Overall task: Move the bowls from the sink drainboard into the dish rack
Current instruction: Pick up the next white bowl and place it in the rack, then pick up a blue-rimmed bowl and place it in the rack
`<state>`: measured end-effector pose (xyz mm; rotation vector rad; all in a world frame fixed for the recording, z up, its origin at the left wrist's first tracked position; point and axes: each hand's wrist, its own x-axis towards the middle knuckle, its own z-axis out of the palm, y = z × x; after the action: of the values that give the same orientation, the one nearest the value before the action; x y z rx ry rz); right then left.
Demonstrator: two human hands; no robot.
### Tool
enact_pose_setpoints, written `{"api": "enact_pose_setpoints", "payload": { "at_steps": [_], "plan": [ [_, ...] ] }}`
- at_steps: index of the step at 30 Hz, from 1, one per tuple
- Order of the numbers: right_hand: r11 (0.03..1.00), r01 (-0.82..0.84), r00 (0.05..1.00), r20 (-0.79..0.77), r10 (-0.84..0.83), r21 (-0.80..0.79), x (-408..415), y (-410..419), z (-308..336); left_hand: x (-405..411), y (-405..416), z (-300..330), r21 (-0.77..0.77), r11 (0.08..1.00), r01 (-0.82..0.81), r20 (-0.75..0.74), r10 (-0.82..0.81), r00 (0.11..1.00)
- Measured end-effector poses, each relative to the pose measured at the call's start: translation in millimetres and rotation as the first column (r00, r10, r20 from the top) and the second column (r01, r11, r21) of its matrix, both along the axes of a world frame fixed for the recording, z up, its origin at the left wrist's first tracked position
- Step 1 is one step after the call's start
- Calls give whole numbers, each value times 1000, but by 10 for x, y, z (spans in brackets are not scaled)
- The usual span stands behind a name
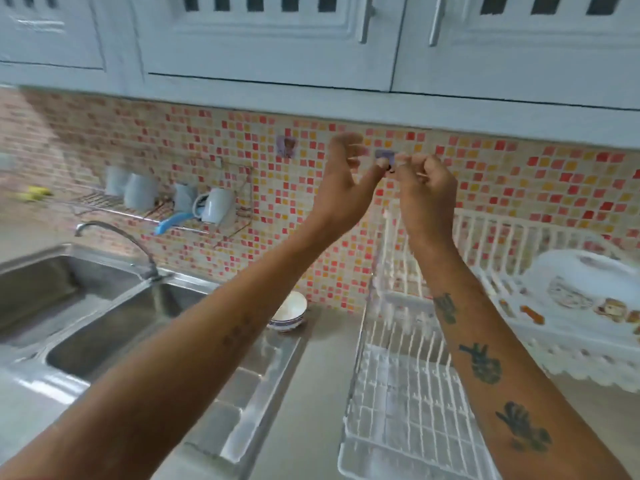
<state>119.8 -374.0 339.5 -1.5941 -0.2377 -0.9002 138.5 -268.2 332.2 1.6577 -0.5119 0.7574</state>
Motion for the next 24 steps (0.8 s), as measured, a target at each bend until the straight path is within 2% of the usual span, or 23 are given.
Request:
{"api": "enact_pose_setpoints", "payload": {
  "at_steps": [6, 11, 16, 20, 24],
  "plan": [
    [956, -294, 949, -120, 292, 3, 256, 1277, -278, 200, 1426, -316, -147, 944, -294, -211, 260, 942],
    [906, -423, 851, -329, 409, 31, 657, 2048, -719, 320, 2356, -762, -258, 892, -372, -468, 221, 855],
    [903, -425, 699, -611, 371, 62, 1176, 2570, -1513, 411, 2991, -1382, -258, 852, -456, -640, 203, 741],
    [927, -372, 592, -758, 272, 43, 1567, 2897, -2204, 615, 3424, -2045, -260, 801, -539, -803, 131, 581],
    [960, -281, 459, -879, 125, -10, 1843, 3016, -2778, 824, 3629, -2732, -207, 826, -524, -922, 14, 387]
  ]
}}
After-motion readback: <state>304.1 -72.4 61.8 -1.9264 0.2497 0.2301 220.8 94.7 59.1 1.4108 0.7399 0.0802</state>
